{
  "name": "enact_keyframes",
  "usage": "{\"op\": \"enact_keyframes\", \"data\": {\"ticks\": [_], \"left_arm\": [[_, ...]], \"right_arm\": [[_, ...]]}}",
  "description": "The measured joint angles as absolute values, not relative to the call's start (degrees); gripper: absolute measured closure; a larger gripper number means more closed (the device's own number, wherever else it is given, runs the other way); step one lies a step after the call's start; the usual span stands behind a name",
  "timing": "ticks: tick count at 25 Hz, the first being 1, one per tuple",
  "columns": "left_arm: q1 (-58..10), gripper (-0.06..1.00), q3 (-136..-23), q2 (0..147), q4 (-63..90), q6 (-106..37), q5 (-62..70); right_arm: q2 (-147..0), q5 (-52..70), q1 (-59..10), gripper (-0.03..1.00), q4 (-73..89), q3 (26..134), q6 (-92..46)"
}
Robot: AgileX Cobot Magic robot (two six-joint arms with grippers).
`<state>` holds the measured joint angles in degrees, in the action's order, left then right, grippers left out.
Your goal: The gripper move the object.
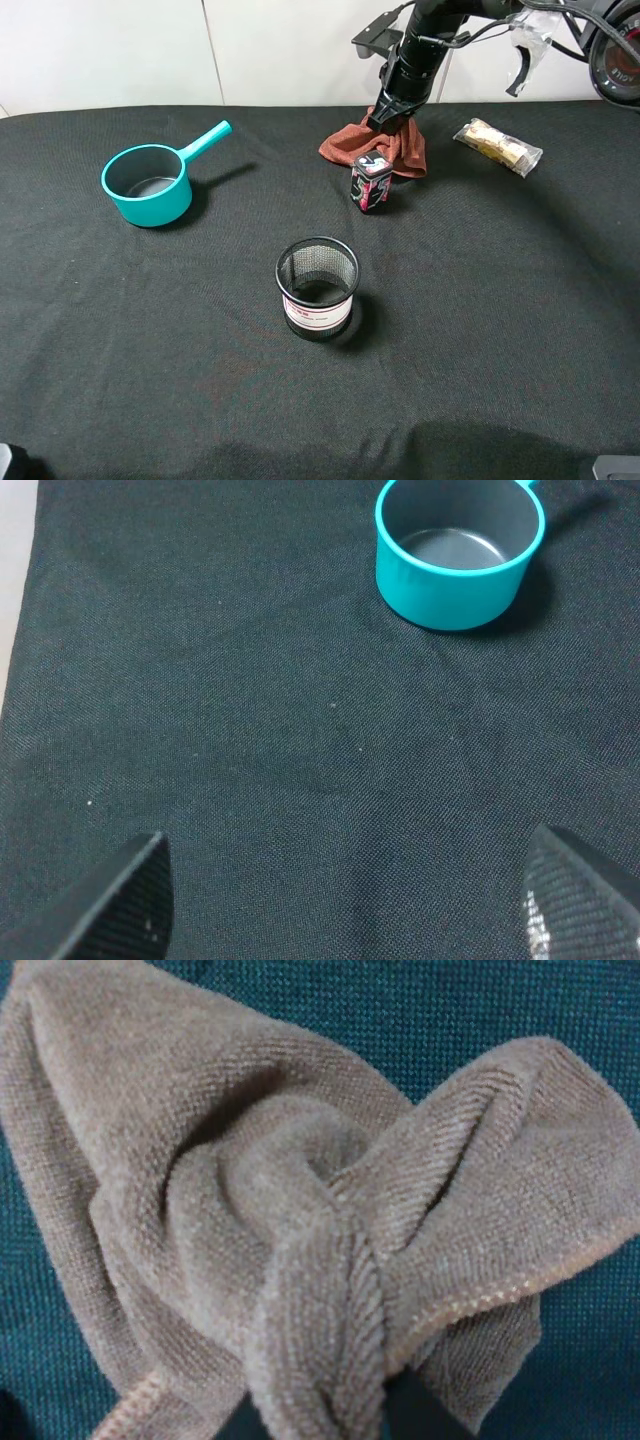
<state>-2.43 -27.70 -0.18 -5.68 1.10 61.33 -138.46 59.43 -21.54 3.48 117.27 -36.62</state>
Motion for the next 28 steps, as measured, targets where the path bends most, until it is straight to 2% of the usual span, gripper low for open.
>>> {"op": "enact_keyframes", "data": {"ticks": [28], "left_arm": [[-2.4, 0.24, -27.7, -0.2, -5.7, 1.1, 61.3]], "right_arm": [[-141.5, 59.1, -21.5, 0.95, 3.8, 117.3, -36.6]]}}
